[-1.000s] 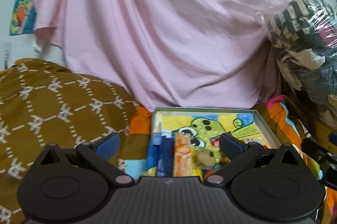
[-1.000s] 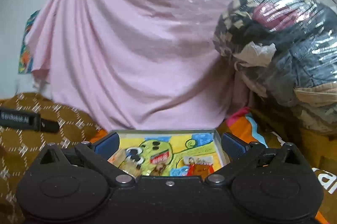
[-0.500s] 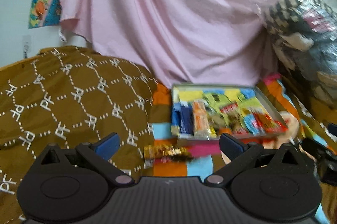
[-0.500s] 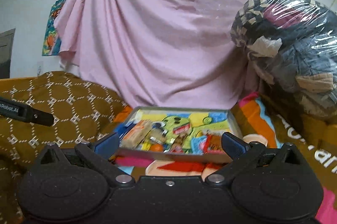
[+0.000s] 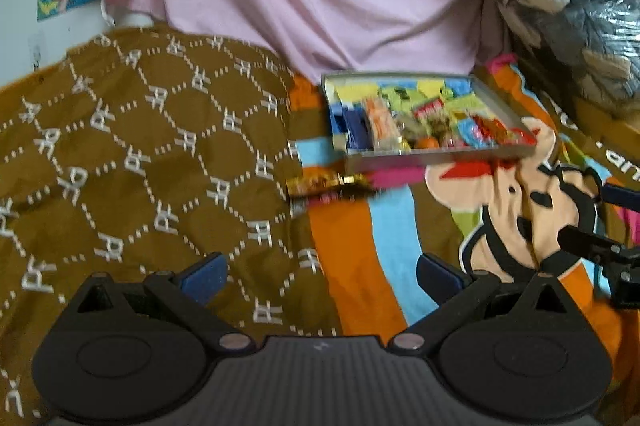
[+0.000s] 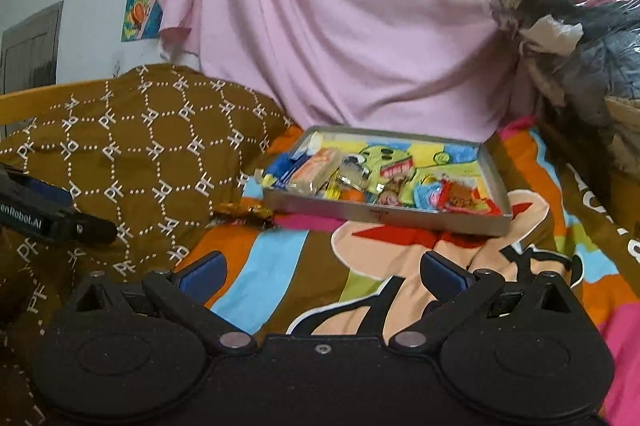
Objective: Organize snacks
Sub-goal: 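Lift both tools out of the tray and back toward the remaining snacks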
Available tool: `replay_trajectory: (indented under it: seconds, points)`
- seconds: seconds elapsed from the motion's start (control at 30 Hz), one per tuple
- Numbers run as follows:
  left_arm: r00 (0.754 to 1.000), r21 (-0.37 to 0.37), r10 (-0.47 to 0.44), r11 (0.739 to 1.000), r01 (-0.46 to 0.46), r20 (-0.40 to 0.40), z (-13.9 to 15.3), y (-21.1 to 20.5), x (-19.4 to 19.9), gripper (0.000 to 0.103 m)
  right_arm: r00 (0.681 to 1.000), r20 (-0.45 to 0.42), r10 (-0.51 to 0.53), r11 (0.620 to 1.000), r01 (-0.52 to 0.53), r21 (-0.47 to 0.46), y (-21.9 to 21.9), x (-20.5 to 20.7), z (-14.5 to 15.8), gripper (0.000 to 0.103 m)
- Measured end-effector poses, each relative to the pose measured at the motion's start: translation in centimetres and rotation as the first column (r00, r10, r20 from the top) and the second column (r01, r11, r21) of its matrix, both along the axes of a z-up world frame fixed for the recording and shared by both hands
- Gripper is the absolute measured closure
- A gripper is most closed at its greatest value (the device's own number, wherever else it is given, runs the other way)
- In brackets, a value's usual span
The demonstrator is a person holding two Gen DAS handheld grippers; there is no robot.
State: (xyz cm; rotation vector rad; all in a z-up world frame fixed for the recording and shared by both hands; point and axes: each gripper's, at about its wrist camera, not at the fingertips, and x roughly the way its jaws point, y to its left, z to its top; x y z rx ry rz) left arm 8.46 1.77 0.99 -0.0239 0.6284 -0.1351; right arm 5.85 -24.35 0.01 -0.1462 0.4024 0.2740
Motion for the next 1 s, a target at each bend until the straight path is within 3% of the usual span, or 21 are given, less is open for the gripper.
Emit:
replay_trajectory:
  seconds: [0.27,0.57,1.0]
  points:
    - [0.997,0.012,-0.014,1.0,0.015,-0.072,-2.1,0.1,-0.2,0.0,0.997,-0.075,0.005,1.0,-0.005,0.003,0.4,0.3,-1.4,0.001]
    - [0.998,0.058,0.028,0.998,-0.024,-0.063,-2.5,0.4,1.0,0.0,0.991,-0.133,0.03,0.999,-0.033,-0.021,1.5,1.8,-2.7,0.001]
    - [0.996,0.028,0.07,0.997,-0.069,-0.058,-3.1,2.1,2.7,0.0,0.98,-0.199,0.005,0.999,-0.013,-0.036,2.9,3.7,-4.7,0.001]
